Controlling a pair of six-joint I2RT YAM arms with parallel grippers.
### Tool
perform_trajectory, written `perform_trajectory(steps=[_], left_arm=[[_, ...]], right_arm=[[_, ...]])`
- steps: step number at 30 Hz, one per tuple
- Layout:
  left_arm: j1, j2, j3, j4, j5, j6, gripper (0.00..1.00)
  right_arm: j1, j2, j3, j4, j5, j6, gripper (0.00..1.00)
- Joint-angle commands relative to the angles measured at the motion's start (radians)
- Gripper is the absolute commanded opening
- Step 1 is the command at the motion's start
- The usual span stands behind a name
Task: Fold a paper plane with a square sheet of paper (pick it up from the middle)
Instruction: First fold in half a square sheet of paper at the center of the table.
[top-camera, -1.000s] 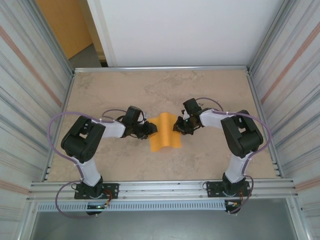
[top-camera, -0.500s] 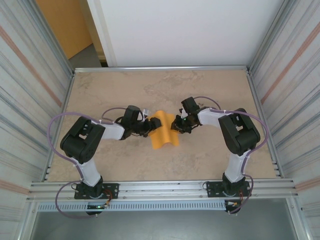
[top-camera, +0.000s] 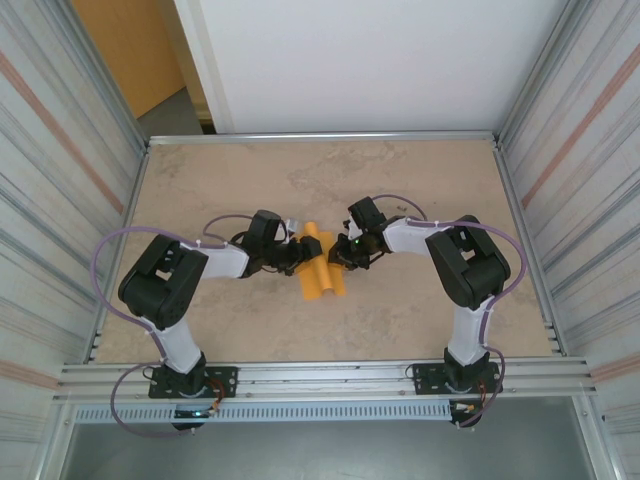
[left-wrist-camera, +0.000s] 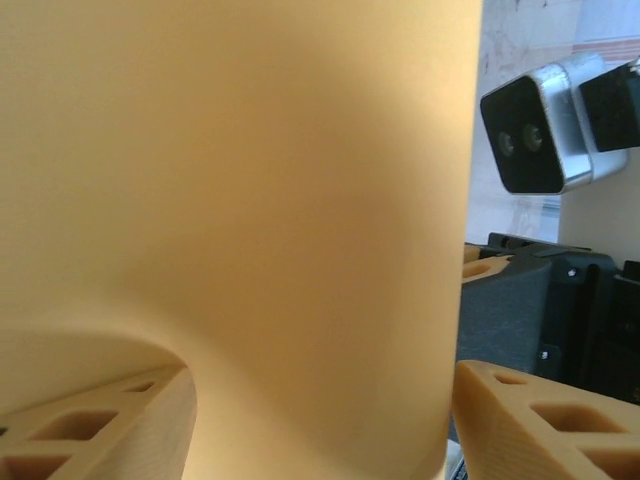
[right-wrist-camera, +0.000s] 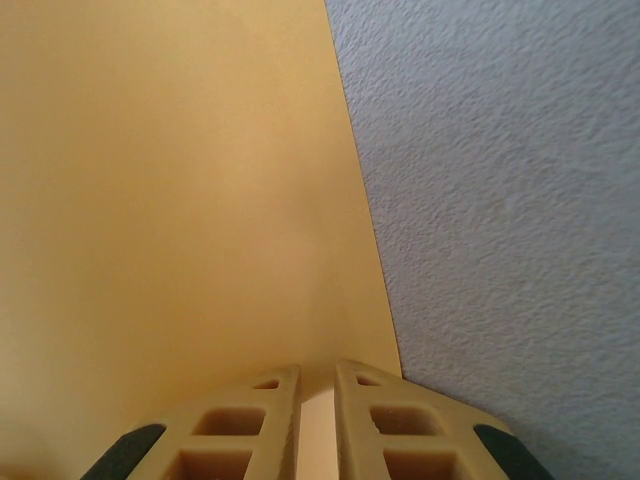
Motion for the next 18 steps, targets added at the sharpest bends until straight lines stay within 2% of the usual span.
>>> perform_trajectory(steps=[1, 7, 13, 18], left_arm=[[-0.003, 0.014, 0.005, -0.154, -0.029, 0.033, 0.65], [-0.004, 0.016, 0.038, -0.211, -0.036, 0.070, 0.56], [0.009, -0.005, 0.052, -0.231, -0.033, 0.101, 0.42], [0.052, -0.070, 0.053, -0.194, 0.023, 0.125, 0.32]], right_arm=[[0.006, 0.013, 0.000, -0.024, 0.000, 0.021, 0.18], [-0.011, -0.020, -0.017, -0.011, -0.007, 0.020, 0.19], [-0.050, -0.095, -0.052, 0.007, 0.000, 0.014, 0.23], [-0.109, -0.210, -0.105, 0.025, 0.024, 0.003, 0.45]])
